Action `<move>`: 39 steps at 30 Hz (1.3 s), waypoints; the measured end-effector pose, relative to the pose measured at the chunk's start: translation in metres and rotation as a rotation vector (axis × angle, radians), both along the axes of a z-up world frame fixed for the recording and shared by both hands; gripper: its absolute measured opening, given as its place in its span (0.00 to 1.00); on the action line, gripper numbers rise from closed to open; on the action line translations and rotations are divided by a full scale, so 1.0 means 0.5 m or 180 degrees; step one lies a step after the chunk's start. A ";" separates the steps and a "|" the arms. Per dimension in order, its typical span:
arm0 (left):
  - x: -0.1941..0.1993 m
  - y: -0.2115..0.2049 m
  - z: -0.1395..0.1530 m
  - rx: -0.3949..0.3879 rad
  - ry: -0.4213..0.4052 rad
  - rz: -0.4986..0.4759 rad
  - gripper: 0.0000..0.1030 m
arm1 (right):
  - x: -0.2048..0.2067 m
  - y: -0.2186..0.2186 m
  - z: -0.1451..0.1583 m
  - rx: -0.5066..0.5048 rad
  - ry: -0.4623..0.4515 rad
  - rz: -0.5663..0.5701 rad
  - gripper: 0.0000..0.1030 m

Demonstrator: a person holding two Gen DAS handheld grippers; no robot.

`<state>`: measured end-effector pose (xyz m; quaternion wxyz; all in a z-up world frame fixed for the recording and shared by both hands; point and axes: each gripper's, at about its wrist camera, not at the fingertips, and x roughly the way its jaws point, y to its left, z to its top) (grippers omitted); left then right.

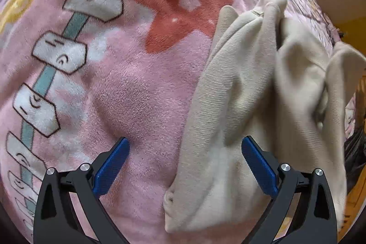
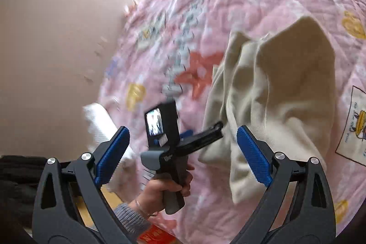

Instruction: Fold large clothes

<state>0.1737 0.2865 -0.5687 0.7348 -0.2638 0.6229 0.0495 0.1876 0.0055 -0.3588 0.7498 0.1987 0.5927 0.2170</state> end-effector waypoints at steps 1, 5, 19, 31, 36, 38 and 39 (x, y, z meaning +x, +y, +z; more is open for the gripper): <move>0.000 -0.009 0.004 0.0010 -0.0004 -0.0022 0.92 | 0.003 -0.048 0.009 0.0130 -0.0093 -0.0114 0.90; 0.000 -0.032 0.028 0.0102 -0.0031 -0.0071 0.92 | 0.006 -0.215 -0.021 -0.0235 -0.0377 -0.0343 0.89; -0.070 -0.097 0.172 0.0328 -0.0215 -0.0040 0.92 | -0.051 -0.138 -0.318 0.0124 0.0365 0.0326 0.79; -0.102 -0.133 0.126 0.0267 0.0051 0.0556 0.93 | -0.003 -0.081 -0.331 0.0171 0.0684 0.0471 0.88; -0.137 -0.146 0.059 0.0121 0.0060 0.0818 0.93 | 0.027 -0.120 -0.270 -0.0171 0.0640 0.0435 0.87; -0.143 -0.159 0.053 0.0185 0.0040 0.0776 0.93 | 0.060 -0.115 -0.215 -0.0398 0.0366 0.0389 0.87; -0.147 -0.167 0.052 0.0240 0.0009 0.0743 0.93 | 0.078 -0.102 -0.193 -0.0483 0.0244 0.0408 0.87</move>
